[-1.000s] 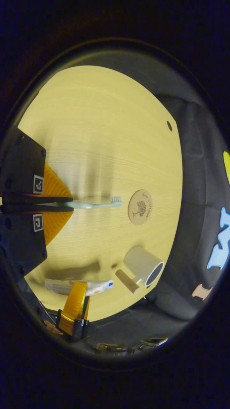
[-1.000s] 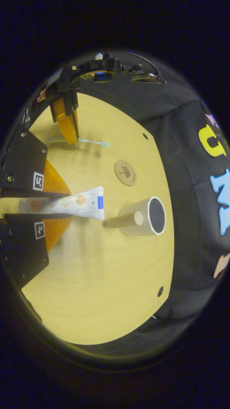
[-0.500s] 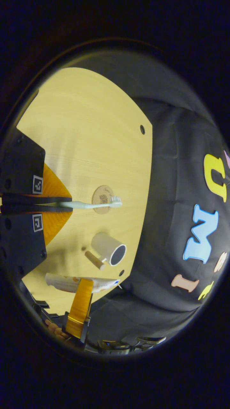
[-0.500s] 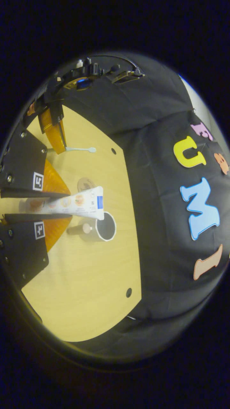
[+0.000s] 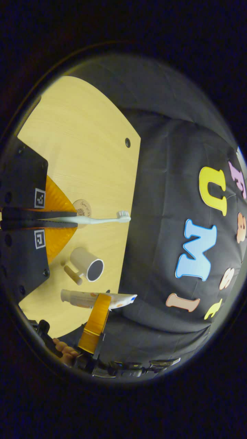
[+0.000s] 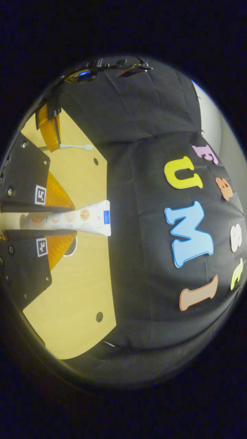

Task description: Put the toothbrush and toothpaste on the desktop into the cup, then pick up the cup and place it on the coaster on the desktop.

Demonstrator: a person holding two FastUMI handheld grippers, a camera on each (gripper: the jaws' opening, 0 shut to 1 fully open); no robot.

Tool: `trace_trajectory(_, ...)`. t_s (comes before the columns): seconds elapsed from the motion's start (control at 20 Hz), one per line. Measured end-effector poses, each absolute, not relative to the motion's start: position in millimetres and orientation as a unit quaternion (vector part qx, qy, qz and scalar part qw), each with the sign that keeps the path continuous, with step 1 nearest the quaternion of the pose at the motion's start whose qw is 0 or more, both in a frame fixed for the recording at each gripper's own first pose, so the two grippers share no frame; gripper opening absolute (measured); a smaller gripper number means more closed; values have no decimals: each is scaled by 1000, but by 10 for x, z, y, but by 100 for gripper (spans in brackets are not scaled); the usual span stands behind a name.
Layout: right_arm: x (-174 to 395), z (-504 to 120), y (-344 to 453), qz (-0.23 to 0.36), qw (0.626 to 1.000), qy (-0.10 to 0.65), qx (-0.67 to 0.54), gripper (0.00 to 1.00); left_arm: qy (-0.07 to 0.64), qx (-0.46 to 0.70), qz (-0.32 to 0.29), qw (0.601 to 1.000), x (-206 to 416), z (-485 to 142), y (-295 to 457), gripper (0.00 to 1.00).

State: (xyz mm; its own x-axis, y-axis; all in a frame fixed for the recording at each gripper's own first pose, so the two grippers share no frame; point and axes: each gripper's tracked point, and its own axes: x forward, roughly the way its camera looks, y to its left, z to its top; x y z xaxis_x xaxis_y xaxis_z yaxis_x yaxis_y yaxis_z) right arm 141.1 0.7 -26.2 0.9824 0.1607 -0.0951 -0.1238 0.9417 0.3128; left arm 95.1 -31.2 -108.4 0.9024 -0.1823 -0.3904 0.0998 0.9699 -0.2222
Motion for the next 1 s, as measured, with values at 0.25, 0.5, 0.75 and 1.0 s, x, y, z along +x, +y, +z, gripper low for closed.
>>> trace_trajectory(0.25,1839,-102,-178,61,986,27,155,17,182,-93,-78,976,1123,-860,-406,8)
trace_trajectory(0.5,2210,-90,-232,61,988,-6,141,20,166,-84,-85,979,1247,-730,-518,8)
trace_trajectory(0.75,2434,-238,-243,55,990,3,131,20,170,-89,-86,978,1266,-752,-558,8)
trace_trajectory(1.0,2535,-449,-161,63,992,33,102,23,176,-95,-87,976,1256,-803,-539,7)
